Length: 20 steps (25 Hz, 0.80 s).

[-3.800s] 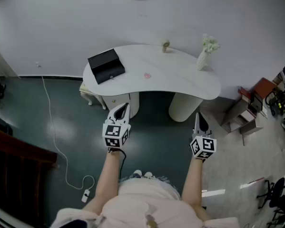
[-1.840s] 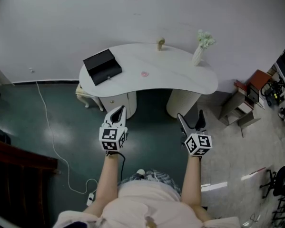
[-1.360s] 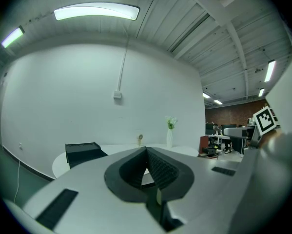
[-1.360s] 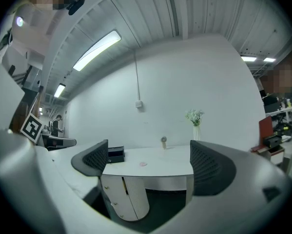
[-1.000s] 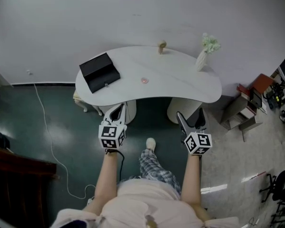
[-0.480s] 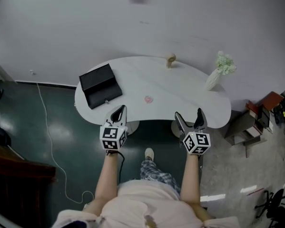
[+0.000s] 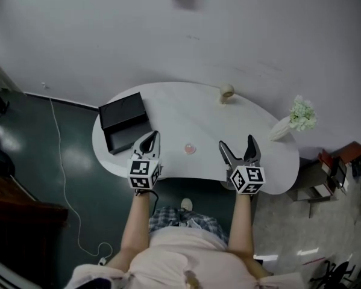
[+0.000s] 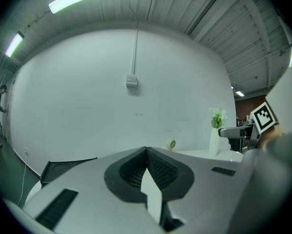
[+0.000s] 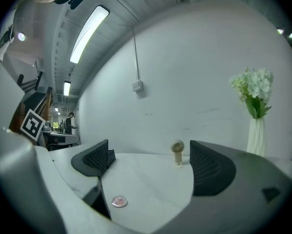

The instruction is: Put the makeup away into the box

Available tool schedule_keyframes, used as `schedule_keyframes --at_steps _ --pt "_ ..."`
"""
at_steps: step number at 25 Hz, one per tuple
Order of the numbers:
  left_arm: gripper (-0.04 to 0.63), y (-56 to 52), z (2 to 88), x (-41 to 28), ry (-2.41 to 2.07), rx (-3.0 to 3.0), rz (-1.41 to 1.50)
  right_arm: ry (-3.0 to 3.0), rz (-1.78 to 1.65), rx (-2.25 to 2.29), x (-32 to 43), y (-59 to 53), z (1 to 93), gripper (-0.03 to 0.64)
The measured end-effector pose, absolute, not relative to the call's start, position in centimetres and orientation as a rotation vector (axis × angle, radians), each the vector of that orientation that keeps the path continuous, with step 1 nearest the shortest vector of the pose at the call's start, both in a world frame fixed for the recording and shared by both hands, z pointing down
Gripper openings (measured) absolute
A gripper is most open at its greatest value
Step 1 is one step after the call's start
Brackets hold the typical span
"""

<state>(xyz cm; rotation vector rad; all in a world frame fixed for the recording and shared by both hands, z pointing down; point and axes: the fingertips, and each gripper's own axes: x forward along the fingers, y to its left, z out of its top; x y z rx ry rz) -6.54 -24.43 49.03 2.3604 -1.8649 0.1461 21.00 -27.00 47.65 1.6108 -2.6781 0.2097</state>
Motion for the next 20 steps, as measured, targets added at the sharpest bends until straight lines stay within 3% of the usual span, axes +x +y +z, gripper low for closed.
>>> schedule_keyframes --at_steps 20 --pt "0.025 -29.0 53.0 -5.8 -1.763 2.316 0.249 -2.629 0.316 1.299 13.1 -31.5 52.7 0.509"
